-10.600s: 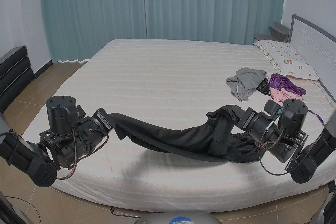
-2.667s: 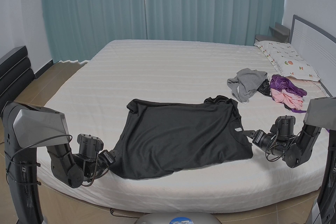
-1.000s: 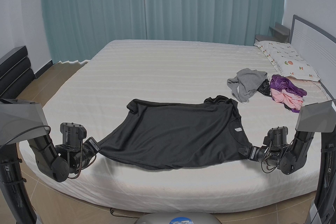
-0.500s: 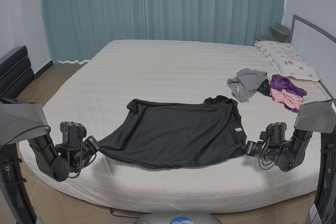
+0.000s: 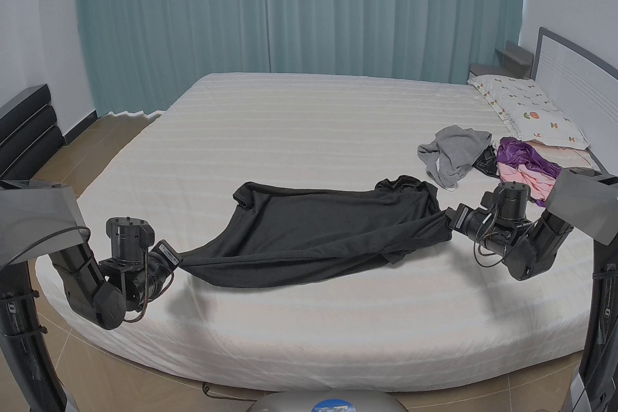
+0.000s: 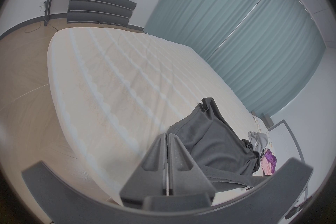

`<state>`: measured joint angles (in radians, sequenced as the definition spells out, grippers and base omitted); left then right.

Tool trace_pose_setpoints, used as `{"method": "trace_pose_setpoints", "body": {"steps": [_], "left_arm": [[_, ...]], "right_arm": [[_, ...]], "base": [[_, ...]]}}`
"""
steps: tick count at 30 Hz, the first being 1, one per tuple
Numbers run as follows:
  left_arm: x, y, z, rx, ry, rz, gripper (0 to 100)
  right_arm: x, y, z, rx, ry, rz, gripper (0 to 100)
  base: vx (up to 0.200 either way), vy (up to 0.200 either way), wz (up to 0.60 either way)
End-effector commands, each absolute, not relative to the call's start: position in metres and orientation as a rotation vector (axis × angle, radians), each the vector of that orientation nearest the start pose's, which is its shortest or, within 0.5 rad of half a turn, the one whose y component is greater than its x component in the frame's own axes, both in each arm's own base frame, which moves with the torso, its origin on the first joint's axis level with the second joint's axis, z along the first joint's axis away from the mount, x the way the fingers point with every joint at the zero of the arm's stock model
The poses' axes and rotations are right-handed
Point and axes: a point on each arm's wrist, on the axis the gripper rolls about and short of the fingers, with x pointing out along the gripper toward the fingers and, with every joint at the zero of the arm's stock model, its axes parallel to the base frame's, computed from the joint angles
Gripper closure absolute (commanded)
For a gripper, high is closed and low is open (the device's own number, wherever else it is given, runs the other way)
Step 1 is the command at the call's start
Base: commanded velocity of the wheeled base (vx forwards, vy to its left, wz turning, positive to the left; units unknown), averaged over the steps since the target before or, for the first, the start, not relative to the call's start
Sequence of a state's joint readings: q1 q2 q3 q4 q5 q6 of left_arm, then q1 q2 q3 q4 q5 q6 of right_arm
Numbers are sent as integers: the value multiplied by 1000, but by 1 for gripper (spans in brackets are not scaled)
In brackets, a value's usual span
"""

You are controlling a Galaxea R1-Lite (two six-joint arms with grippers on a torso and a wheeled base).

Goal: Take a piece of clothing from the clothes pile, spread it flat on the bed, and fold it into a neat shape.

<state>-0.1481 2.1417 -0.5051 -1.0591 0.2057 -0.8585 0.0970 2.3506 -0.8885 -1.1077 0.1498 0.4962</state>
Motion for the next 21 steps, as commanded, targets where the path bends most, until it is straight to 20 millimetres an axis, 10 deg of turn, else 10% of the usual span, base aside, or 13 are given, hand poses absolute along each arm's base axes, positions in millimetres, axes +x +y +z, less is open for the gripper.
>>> {"method": "trace_pose_setpoints", "body": {"steps": [1, 7, 8, 15, 21], "left_arm": [[312, -40, 18, -754, 481, 295, 100], [312, -41, 17, -775, 481, 295, 100], [312, -41, 17, -774, 481, 295, 100], [312, -42, 13, -773, 494, 293, 100], [312, -42, 13, -773, 494, 293, 100]], "right_arm": [[425, 50, 2, 497, 379, 159, 100], [455, 54, -11, 488, 358, 105, 100], [455, 54, -11, 488, 360, 105, 0], [466, 53, -33, 489, 402, 85, 0], [451, 54, -2, 556, 402, 111, 0]], "base": [[0, 0, 0], [0, 0, 0], [0, 0, 0], [0, 0, 0], [0, 0, 0]]}}
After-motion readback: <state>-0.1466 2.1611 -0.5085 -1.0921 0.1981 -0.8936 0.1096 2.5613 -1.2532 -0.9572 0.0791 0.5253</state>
